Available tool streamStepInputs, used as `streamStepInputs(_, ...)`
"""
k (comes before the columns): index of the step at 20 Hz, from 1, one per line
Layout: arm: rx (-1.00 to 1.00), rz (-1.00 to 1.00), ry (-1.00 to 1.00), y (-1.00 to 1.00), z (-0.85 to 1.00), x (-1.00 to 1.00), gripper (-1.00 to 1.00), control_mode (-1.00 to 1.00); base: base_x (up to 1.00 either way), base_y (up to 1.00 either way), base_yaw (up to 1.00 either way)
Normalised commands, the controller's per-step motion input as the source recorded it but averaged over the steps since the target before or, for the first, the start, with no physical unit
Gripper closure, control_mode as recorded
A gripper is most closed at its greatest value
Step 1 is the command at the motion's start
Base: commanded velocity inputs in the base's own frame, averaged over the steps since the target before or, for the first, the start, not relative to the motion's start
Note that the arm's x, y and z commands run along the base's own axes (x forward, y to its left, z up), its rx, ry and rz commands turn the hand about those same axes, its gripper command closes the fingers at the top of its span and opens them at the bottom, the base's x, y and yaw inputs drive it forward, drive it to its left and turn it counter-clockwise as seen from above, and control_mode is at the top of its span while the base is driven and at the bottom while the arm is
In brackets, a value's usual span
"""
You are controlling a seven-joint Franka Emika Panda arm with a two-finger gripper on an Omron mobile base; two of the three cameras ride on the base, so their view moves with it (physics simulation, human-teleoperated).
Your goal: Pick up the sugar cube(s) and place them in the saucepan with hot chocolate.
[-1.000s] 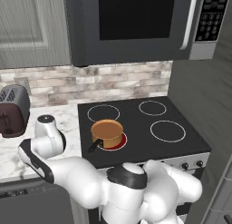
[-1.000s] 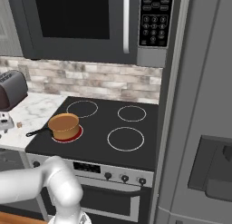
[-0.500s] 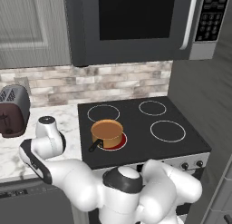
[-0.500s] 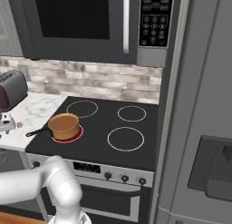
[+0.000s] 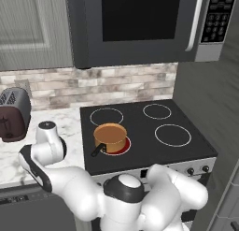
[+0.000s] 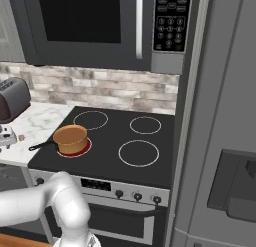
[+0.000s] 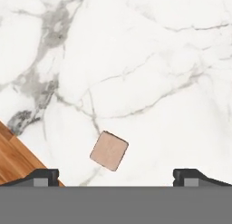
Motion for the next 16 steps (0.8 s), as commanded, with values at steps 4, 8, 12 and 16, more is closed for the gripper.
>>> streamStepInputs(4,-0.02,0.00,0.01,0.08,-0.10,0.02,-1.00,-1.00,0.00,0.00,0.00)
streamStepInputs(8,-0.01,0.00,0.00,0.06,-0.11,0.03,-1.00,-1.00,0.00,0.00,0.00)
streamStepInputs(12,-0.01,0.00,0.00,0.06,-0.12,0.06,-1.00,-1.00,0.00,0.00,0.00)
streamStepInputs(16,0.00,0.00,0.00,0.02,-0.16,0.08,-1.00,-1.00,0.00,0.00,0.00)
